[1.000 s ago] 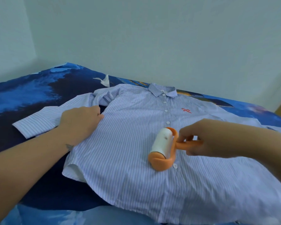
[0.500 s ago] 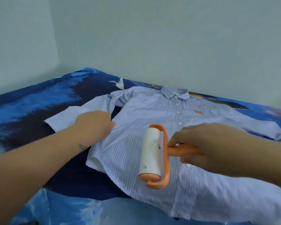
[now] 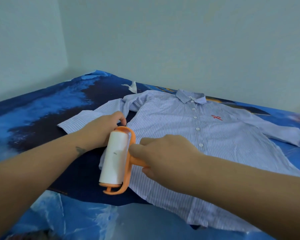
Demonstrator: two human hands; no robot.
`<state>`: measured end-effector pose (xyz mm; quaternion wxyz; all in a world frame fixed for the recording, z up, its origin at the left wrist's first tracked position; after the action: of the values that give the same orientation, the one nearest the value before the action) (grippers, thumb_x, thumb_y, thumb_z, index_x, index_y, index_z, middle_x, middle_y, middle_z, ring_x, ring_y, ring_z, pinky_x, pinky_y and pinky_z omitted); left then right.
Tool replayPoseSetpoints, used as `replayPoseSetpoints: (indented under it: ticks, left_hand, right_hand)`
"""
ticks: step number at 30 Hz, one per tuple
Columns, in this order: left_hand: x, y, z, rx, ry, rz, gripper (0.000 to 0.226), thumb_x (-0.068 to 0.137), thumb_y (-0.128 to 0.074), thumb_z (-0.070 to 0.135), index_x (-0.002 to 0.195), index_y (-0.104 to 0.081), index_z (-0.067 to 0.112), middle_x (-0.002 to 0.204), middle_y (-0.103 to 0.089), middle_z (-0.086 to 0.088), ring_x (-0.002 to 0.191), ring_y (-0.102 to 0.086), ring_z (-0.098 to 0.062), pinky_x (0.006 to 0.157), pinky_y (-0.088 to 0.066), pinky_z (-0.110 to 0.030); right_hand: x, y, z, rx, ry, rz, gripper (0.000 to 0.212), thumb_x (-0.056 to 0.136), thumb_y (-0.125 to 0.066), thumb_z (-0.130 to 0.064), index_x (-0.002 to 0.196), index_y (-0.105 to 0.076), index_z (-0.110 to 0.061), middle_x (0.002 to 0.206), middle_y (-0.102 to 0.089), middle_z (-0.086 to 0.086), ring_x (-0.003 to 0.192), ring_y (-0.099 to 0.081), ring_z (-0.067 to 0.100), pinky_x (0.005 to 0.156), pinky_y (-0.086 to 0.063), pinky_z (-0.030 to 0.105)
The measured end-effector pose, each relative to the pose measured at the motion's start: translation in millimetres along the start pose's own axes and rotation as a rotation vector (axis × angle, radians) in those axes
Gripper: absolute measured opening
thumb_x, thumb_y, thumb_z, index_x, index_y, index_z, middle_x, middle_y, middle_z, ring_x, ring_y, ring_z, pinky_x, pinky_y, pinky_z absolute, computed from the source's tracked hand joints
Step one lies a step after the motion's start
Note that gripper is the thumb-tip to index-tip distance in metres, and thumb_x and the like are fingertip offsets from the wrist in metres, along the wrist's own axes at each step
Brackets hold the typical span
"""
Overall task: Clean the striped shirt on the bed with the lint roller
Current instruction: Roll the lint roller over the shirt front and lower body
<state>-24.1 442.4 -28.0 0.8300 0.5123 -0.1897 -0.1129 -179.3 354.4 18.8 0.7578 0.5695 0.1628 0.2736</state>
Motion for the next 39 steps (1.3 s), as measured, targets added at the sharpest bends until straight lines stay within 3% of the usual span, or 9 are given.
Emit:
replayPoseSetpoints:
  ticks: [5,8,13,16,20,25,31,35,39]
  left_hand:
    - [-1,0,6,-0.043,0.004,0.000,0.025,0.084,-0.064,0.044,0.095,-0.047,0.030,0.050,-0.055,0.002,0.052,-0.048,-0.013,0.056,-0.038,-0.032]
    - [0,-2,4,-0.037,0.020,-0.032,0.025,0.085,-0.064,0.044,0.096,-0.045,0.031,0.051,-0.054,0.005,0.050,-0.048,-0.011,0.060,-0.044,-0.033]
    - [1,-4,4,-0.004,0.057,-0.100,0.026,0.086,-0.063,0.041,0.099,-0.045,0.029,0.057,-0.056,0.006,0.055,-0.052,-0.010,0.075,-0.053,-0.037]
    - [3,-5,3,0.052,0.112,-0.192,0.028,0.086,-0.063,0.042,0.102,-0.046,0.025,0.068,-0.054,0.007,0.059,-0.051,-0.010,0.077,-0.052,-0.035]
    - [19,2,5,0.124,0.158,-0.230,0.032,0.091,-0.052,0.047,0.093,-0.058,0.015,0.084,-0.065,-0.002,0.064,-0.056,-0.014,0.060,-0.040,-0.024]
    - [65,6,12,0.085,0.177,-0.079,0.049,0.098,-0.037,0.042,0.085,-0.064,0.003,0.088,-0.068,-0.016,0.081,-0.062,-0.028,0.074,-0.046,-0.035]
    - [119,-10,-2,-0.025,0.312,-0.074,0.054,0.097,-0.032,0.048,0.078,-0.058,0.005,0.078,-0.062,-0.013,0.068,-0.056,-0.027,0.067,-0.045,-0.033]
    - [146,-17,-11,-0.129,0.388,-0.061,0.059,0.092,-0.044,0.054,0.067,-0.059,0.003,0.068,-0.069,-0.018,0.048,-0.053,-0.023,0.058,-0.044,-0.029]
    - [161,-17,-21,-0.111,0.387,0.020,0.056,0.089,-0.052,0.046,0.076,-0.069,-0.006,0.079,-0.073,-0.019,0.065,-0.063,-0.029,0.069,-0.050,-0.035]
  right_hand:
    - [-39,-3,31,0.015,-0.086,-0.139,0.029,0.092,-0.047,-0.030,0.118,-0.037,-0.036,0.101,-0.050,-0.007,0.073,-0.049,0.023,0.064,-0.043,0.033]
    - [-69,-7,58,0.037,-0.173,-0.261,0.033,0.090,-0.051,-0.038,0.119,-0.038,-0.037,0.106,-0.053,-0.011,0.090,-0.056,0.014,0.073,-0.045,0.031]
    - [-114,-15,97,0.115,-0.304,-0.434,0.022,0.085,-0.058,-0.042,0.092,-0.039,-0.052,0.094,-0.056,-0.023,0.086,-0.054,0.002,0.077,-0.047,0.023]
    - [-131,-14,123,0.131,-0.374,-0.504,0.024,0.085,-0.060,-0.045,0.101,-0.045,-0.054,0.094,-0.058,-0.026,0.087,-0.055,-0.001,0.079,-0.047,0.020]
    - [-128,-3,156,0.178,-0.441,-0.475,0.022,0.087,-0.059,-0.045,0.103,-0.049,-0.057,0.094,-0.059,-0.029,0.086,-0.057,-0.001,0.079,-0.049,0.023]
    - [-101,-18,195,0.192,-0.535,-0.443,0.017,0.089,-0.059,-0.042,0.104,-0.054,-0.049,0.097,-0.062,-0.022,0.086,-0.058,0.004,0.081,-0.051,0.024]
    - [-66,-44,231,0.266,-0.591,-0.470,0.023,0.089,-0.062,-0.036,0.110,-0.055,-0.043,0.107,-0.062,-0.015,0.094,-0.059,0.009,0.089,-0.051,0.028]
    - [-45,-55,241,0.271,-0.558,-0.512,0.024,0.087,-0.065,-0.034,0.108,-0.058,-0.043,0.104,-0.061,-0.018,0.095,-0.057,0.006,0.090,-0.049,0.028]
    - [-23,-58,236,0.288,-0.508,-0.512,0.025,0.086,-0.067,-0.034,0.108,-0.060,-0.040,0.100,-0.060,-0.019,0.091,-0.055,0.005,0.085,-0.047,0.024]
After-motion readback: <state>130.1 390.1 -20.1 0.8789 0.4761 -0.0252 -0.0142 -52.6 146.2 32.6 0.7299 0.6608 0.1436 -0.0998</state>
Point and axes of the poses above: each hand's wrist, its own x-axis towards the middle knuckle, its own y-axis out of the back of the hand, z = x × y, the point moved 10 cm from there along x, towards the middle knuckle
